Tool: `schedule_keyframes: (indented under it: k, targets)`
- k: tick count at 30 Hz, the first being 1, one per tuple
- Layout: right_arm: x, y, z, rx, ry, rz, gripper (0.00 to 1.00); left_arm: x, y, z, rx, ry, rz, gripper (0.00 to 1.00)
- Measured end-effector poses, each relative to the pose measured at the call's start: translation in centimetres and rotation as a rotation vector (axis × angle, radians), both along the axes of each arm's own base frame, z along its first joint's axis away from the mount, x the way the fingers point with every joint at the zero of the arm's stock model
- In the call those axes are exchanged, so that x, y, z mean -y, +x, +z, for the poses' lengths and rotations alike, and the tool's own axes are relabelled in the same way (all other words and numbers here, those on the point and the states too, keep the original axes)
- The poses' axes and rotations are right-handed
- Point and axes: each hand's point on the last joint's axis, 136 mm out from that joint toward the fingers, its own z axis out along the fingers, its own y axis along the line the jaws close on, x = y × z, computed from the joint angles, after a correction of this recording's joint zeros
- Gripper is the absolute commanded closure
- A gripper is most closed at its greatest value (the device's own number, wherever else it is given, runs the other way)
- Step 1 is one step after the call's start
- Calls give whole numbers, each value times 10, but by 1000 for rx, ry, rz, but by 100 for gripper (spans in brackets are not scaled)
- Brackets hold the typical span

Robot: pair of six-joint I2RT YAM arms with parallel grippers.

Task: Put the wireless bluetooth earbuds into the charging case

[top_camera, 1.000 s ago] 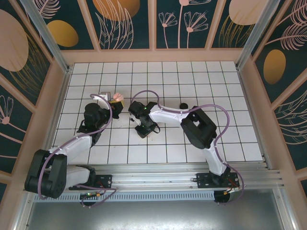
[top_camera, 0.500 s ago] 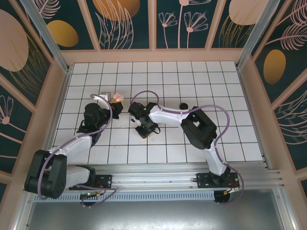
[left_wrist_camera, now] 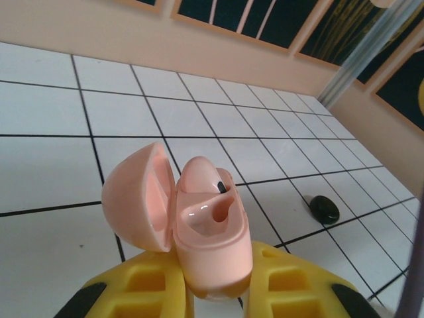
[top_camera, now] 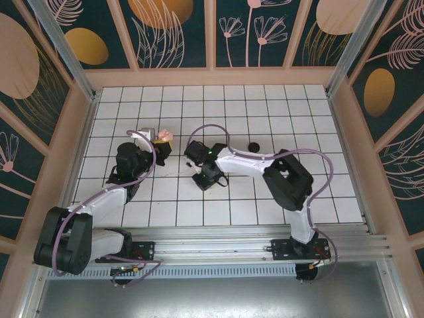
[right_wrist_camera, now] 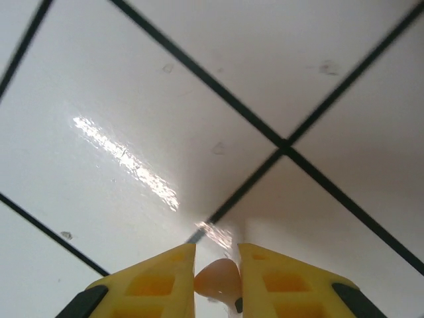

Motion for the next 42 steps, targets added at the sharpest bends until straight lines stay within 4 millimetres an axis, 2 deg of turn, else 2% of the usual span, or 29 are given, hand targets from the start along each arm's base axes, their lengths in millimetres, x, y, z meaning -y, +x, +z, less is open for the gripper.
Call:
schedule_keyframes:
  k: [2, 6, 10, 15, 20, 27, 33, 42]
  targets:
    - [5, 11, 18, 35, 65, -47, 80, 4, -1, 3, 14, -10, -26, 97]
    - [21, 41, 68, 134, 241, -162, 81, 16, -4, 9, 45, -24, -86, 97]
    - [40, 65, 121, 245, 416, -252, 81, 42, -13, 5, 54, -15, -182, 97]
    - [64, 77, 176, 368, 583, -305, 81, 81, -23, 9, 93, 5, -327, 97]
    - [79, 82, 216, 442, 686, -313, 81, 113, -27, 16, 137, 4, -442, 97]
    - [85, 82, 244, 483, 781, -289, 81, 144, -33, 25, 190, 2, -552, 98]
    - [83, 80, 252, 483, 834, -256, 82, 162, -40, 29, 225, 2, -634, 98]
    - [73, 73, 263, 486, 914, -183, 82, 174, -52, 35, 273, 7, -720, 98]
